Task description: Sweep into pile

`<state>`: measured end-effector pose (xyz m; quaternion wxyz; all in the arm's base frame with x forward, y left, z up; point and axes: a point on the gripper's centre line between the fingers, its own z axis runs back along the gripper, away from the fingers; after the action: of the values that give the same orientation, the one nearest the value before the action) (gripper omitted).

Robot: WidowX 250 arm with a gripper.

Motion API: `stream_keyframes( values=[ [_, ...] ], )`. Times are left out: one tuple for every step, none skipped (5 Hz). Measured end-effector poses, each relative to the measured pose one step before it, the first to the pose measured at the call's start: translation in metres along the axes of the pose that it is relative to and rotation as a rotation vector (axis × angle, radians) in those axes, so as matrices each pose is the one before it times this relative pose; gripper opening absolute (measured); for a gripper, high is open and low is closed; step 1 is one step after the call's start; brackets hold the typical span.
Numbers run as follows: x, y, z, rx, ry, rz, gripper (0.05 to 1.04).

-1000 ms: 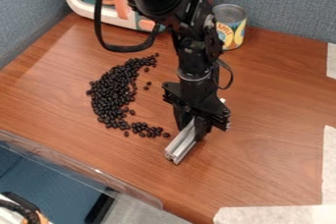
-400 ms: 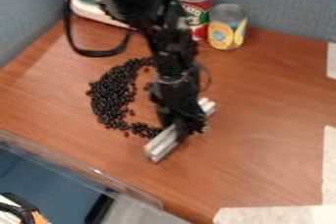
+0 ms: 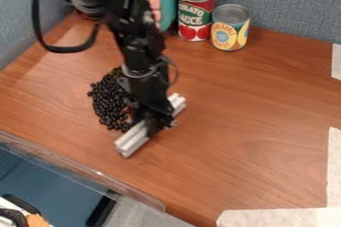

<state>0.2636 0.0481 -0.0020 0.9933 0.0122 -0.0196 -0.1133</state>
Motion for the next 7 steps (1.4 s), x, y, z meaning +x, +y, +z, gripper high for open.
stream_keyframes(
  values=[
    [0.00370,0.01777,0.00008,0.0489,-0.0120,-0.0235,0.370],
    [0.00505,0.01544,-0.00323,0.0307,0.0034,-0.0336,0.370],
    [0.00617,0.01365,-0.00207,0.0150,-0.0072,-0.0212,0.370],
    [0.00748,0.01586,-0.00175,0.0189,-0.0146,-0.0091,0.370],
    [0.00208,0.01124,-0.00146,0.0049,-0.0098,0.0066,0.370],
    [0.00065,0.00098,-0.00024,-0.0126,-0.0083,-0.0054,0.370],
    [-0.00258,-0.00561,0.00175,-0.0186,-0.0172,0.0005,0.370]
  ],
)
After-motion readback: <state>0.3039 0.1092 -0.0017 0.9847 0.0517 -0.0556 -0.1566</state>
